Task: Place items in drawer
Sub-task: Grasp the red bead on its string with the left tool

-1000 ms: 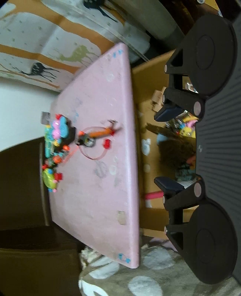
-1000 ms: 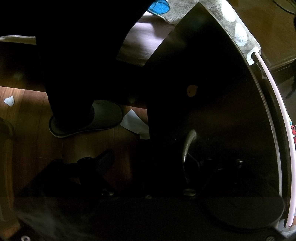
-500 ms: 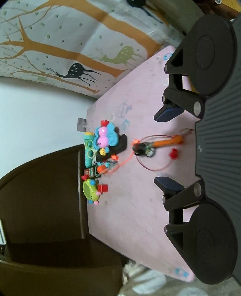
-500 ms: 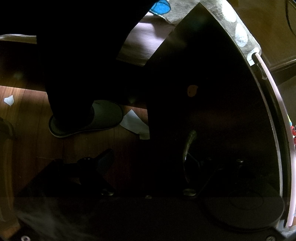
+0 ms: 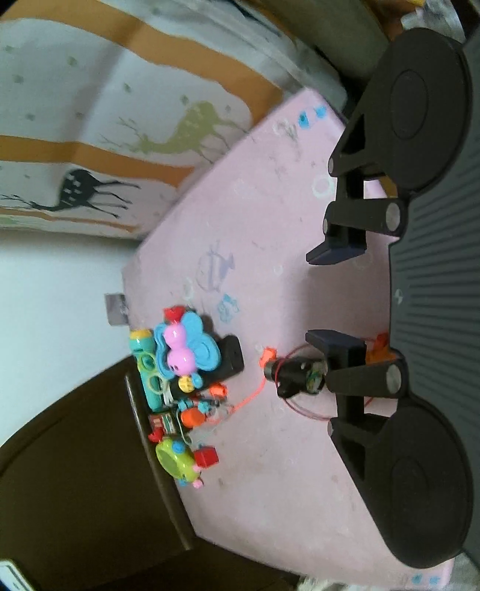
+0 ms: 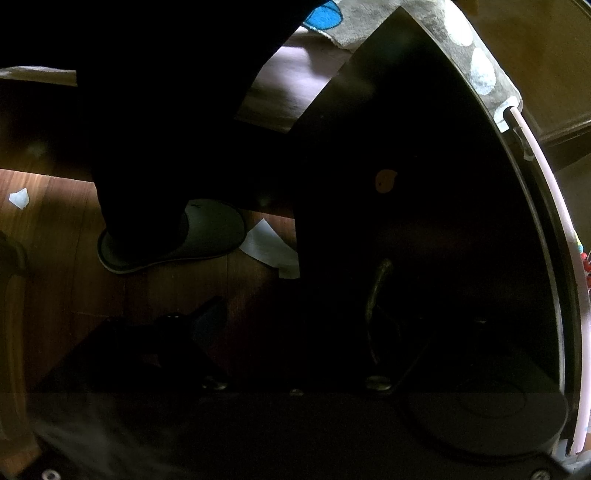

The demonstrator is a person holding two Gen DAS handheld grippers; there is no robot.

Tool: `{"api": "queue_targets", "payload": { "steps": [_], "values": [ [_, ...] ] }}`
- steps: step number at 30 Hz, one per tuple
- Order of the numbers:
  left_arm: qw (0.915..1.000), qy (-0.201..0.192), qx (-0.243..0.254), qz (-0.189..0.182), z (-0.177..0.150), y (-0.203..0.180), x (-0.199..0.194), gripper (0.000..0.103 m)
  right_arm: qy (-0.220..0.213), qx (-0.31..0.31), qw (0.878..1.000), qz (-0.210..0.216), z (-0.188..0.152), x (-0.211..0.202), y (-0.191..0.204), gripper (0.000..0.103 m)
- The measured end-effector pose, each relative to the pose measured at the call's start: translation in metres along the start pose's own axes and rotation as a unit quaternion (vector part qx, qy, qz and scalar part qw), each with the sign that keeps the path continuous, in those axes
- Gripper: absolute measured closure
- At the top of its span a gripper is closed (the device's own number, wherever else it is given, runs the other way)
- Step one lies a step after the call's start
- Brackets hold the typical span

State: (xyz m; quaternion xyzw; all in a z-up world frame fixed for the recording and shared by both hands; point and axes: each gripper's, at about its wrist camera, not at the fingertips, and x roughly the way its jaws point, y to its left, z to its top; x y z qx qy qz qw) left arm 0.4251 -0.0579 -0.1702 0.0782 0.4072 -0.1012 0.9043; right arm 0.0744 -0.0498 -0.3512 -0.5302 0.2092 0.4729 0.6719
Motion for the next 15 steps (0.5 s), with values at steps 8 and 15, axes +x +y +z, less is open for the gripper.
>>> {"api": "queue_targets", "payload": {
  "steps": [8,15],
  "values": [
    [0.9988,0.025,0.0,0.042,-0.009,0.008,0.009,0.07,-0.001,-0.001,1.0,0.003,0.009,0.002,0.001,0.021],
    [0.9988,0.015,-0.018,0.042,-0.009,0.017,0.011,0.102,-0.002,-0.001,1.0,0.004,0.016,0.006,0.002,0.02]
  ]
}}
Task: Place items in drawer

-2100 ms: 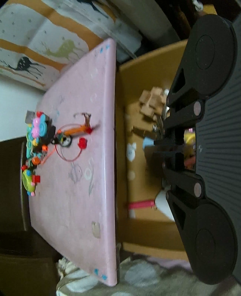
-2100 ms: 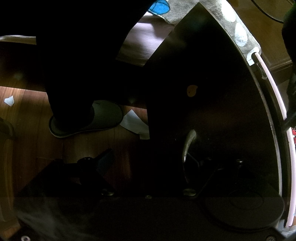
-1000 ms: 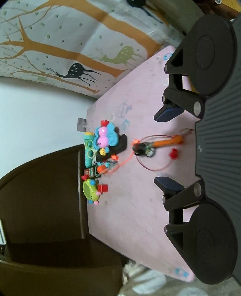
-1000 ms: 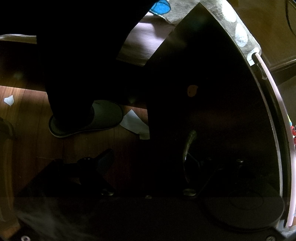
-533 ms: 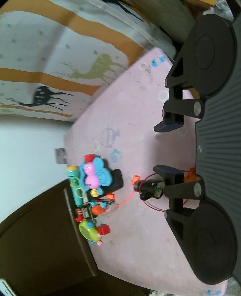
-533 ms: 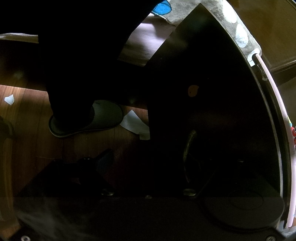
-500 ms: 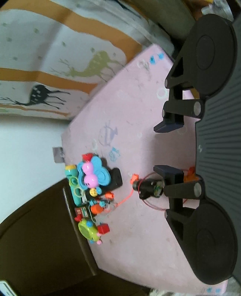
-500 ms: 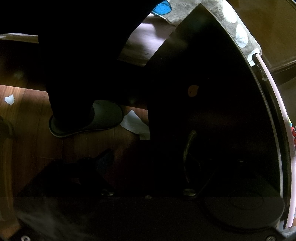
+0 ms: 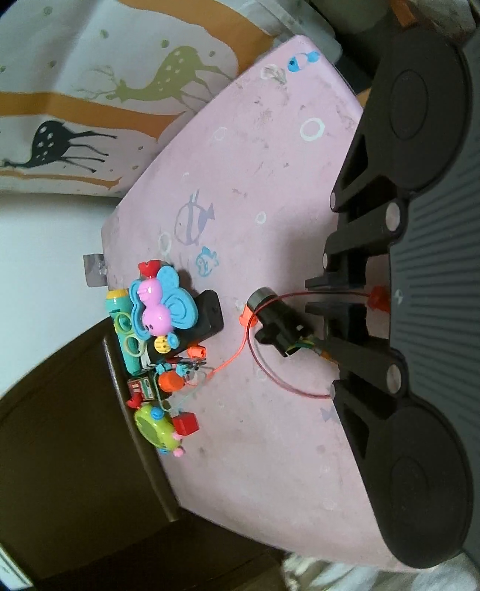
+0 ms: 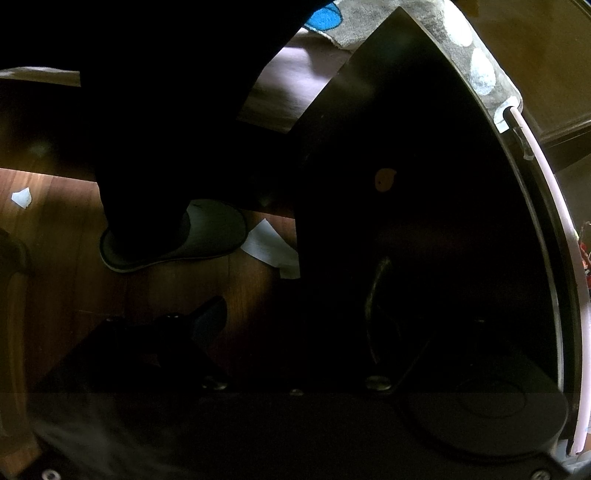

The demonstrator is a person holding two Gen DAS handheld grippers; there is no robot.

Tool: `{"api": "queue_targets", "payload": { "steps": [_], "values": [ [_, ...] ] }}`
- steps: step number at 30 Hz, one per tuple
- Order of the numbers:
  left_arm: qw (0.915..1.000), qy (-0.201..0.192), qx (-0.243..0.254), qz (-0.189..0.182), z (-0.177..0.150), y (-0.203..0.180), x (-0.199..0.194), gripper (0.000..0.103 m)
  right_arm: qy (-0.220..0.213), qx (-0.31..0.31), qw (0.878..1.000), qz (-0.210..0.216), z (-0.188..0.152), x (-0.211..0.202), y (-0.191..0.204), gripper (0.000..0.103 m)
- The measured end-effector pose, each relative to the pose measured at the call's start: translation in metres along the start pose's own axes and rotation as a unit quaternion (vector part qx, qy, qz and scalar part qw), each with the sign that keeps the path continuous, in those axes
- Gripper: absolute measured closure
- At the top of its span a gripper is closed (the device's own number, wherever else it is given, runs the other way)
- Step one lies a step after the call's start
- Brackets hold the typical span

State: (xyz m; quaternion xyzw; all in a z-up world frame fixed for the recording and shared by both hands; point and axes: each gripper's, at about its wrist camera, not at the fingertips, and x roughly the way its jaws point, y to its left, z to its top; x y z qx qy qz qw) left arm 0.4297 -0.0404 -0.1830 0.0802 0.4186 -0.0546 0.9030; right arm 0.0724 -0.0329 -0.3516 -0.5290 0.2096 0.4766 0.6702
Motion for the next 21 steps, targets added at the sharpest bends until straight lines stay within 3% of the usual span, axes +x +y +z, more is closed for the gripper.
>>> {"api": "queue_targets", "payload": {
  "steps": [6,14,21],
  "values": [
    [0.9975,-0.067,-0.001,0.021,0.004,0.011,-0.038,0.103,0.0,0.0,1.0,0.0,0.007,0.003,0.003,0.02],
    [0.9868,-0.152,-0.033,0.044,0.015,0.045,-0.12,0.103,0.0,-0.002,1.0,-0.001,0.001,0.002,0.004,0.02],
    [0.9792,-0.194,-0.033,0.049,0.002,0.053,-0.19,0.103,0.002,-0.004,1.0,-0.001,-0.006,0.001,0.003,0.02]
  ]
}}
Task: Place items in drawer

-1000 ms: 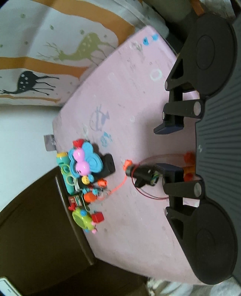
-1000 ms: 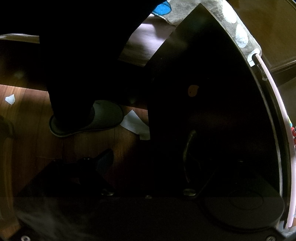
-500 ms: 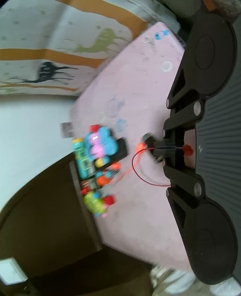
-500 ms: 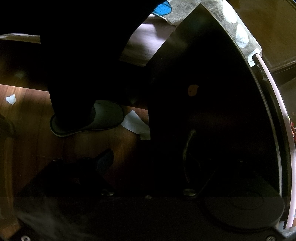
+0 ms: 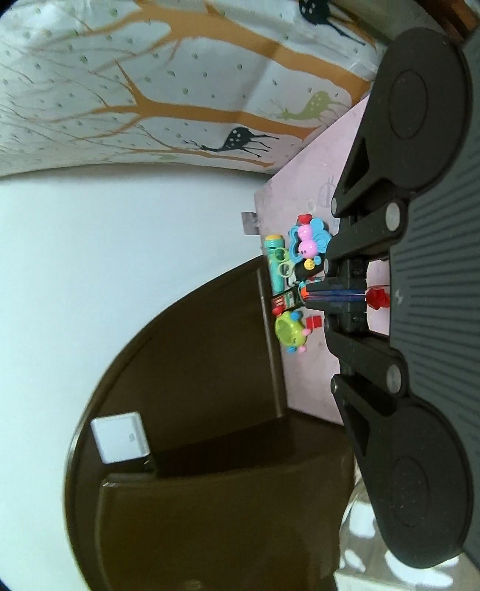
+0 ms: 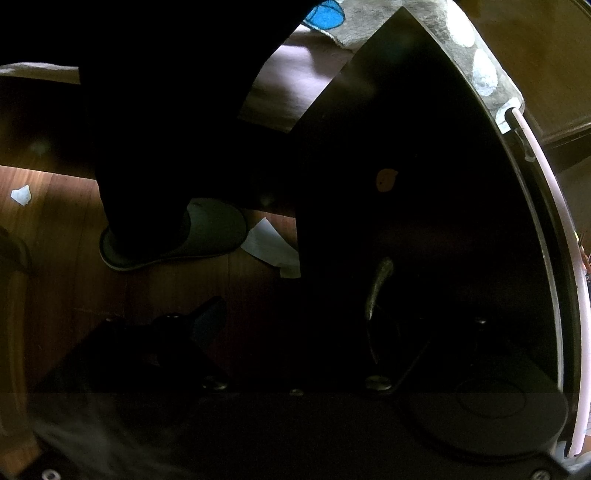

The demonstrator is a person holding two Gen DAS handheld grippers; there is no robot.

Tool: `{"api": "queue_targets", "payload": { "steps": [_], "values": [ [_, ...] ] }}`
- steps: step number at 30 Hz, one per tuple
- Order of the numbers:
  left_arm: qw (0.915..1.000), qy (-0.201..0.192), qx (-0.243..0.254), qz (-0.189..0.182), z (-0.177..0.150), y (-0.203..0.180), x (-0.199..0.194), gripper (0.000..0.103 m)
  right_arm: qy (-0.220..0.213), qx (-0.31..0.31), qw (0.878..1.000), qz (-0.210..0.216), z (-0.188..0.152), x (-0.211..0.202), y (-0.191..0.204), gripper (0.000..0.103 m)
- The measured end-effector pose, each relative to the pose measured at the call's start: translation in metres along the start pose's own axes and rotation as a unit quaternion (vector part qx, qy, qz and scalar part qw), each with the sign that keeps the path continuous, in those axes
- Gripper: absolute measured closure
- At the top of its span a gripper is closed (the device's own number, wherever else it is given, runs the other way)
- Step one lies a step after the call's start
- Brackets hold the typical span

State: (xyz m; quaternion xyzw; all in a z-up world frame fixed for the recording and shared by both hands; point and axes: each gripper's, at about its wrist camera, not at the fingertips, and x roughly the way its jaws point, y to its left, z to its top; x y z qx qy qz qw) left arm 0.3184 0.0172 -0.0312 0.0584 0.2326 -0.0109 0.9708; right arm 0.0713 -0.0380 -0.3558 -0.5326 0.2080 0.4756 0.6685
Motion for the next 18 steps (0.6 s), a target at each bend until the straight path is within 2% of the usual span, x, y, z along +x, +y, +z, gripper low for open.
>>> {"api": "queue_targets", "payload": {
  "steps": [5,9,13,18],
  "values": [
    [0.9998,0.014,0.008,-0.011,-0.01,-0.001,-0.024,0.103,0.002,-0.002,1.0,-0.002,-0.002,-0.007,-0.002,0.02],
    [0.9989,0.043,0.003,-0.018,-0.031,-0.003,-0.029,0.103,0.003,-0.002,1.0,-0.002,-0.003,-0.007,-0.001,0.02],
    [0.9954,0.091,-0.013,-0.026,-0.065,-0.005,-0.016,0.103,0.003,-0.002,1.0,-0.002,-0.004,-0.008,-0.001,0.02],
    [0.9858,0.163,-0.032,-0.025,-0.118,-0.01,0.014,0.103,0.002,-0.003,1.0,-0.002,-0.005,-0.008,-0.002,0.019]
  ]
}}
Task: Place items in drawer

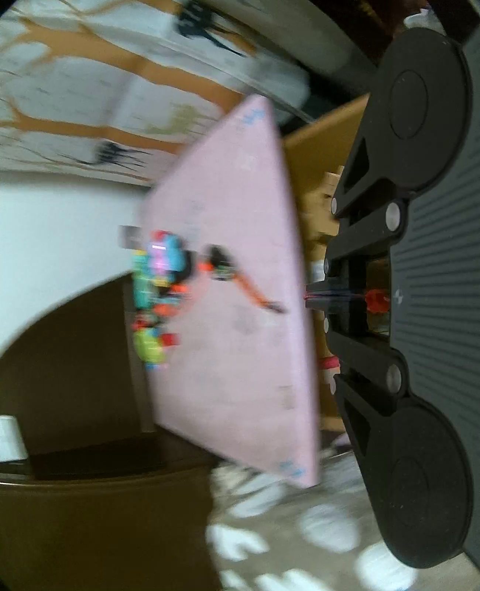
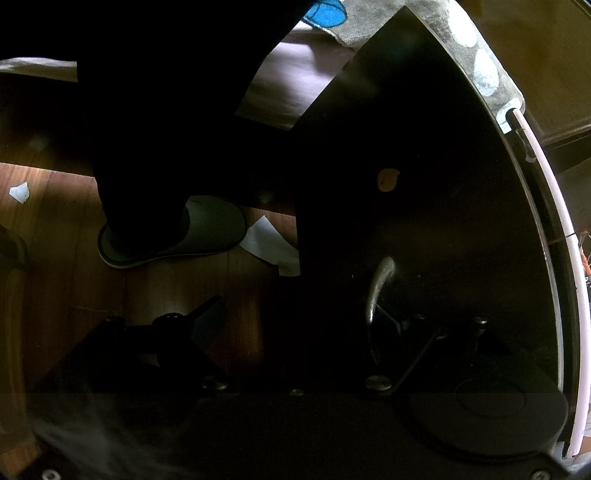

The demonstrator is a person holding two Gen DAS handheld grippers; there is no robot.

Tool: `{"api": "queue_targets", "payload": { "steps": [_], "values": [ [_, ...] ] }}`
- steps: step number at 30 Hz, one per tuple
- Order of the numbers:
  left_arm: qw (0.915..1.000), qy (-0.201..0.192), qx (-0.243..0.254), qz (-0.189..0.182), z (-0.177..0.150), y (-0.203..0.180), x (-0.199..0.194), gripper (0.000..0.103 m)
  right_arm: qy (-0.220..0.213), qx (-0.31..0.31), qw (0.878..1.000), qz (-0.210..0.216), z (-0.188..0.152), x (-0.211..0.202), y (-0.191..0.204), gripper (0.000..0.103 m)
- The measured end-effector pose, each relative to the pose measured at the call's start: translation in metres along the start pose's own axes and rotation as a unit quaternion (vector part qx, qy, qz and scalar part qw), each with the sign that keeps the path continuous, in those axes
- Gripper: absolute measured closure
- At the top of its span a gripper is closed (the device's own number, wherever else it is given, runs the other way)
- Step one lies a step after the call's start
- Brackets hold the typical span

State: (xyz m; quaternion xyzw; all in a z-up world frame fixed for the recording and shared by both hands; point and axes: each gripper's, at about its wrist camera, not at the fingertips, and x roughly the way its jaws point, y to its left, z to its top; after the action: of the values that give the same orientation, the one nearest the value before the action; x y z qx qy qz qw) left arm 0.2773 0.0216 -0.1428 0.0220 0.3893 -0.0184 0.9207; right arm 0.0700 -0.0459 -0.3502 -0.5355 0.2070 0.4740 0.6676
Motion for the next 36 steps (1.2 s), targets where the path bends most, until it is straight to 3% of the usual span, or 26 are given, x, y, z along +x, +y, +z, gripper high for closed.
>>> {"api": "queue_targets", "payload": {
  "steps": [8,10,11,12,13,14,19,25,31,33,36],
  "values": [
    [0.9966,0.079,-0.002,-0.022,-0.047,-0.009,0.049,0.101,0.001,0.0,1.0,0.0,-0.001,0.0,0.001,0.018],
    [0.9959,0.088,0.01,-0.017,-0.054,-0.012,0.052,0.09,0.003,0.0,1.0,-0.001,0.0,0.001,0.002,0.018],
    [0.9958,0.089,0.016,-0.015,-0.056,-0.014,0.052,0.072,0.003,0.0,1.0,-0.001,0.0,0.001,0.002,0.017],
    [0.996,0.087,0.016,-0.015,-0.057,-0.013,0.05,0.045,0.004,0.0,1.0,-0.001,0.0,0.001,0.002,0.017],
    [0.9964,0.082,0.01,-0.016,-0.058,-0.012,0.047,0.036,0.004,0.0,1.0,-0.001,0.0,0.001,0.002,0.017],
    [0.997,0.076,0.003,-0.015,-0.057,-0.01,0.044,0.034,0.004,0.0,1.0,-0.001,0.0,0.001,0.003,0.016],
    [0.9992,0.022,0.032,-0.011,-0.037,-0.014,0.029,0.034,0.006,0.0,1.0,-0.001,0.001,0.002,0.003,0.015],
    [0.9972,-0.031,0.065,-0.022,0.016,-0.026,0.04,0.035,0.005,-0.002,1.0,-0.001,0.001,0.002,0.004,0.014],
    [0.9958,-0.038,0.08,-0.021,0.056,-0.033,0.073,0.039,0.002,-0.005,1.0,0.0,0.0,0.002,0.005,0.013],
    [0.9953,-0.033,0.089,-0.018,0.064,-0.033,0.085,0.049,0.001,-0.006,1.0,0.0,-0.001,0.002,0.005,0.013],
    [0.9949,-0.019,0.098,-0.01,0.072,-0.033,0.103,0.057,-0.001,-0.008,1.0,0.0,-0.002,0.002,0.005,0.013]
  ]
}}
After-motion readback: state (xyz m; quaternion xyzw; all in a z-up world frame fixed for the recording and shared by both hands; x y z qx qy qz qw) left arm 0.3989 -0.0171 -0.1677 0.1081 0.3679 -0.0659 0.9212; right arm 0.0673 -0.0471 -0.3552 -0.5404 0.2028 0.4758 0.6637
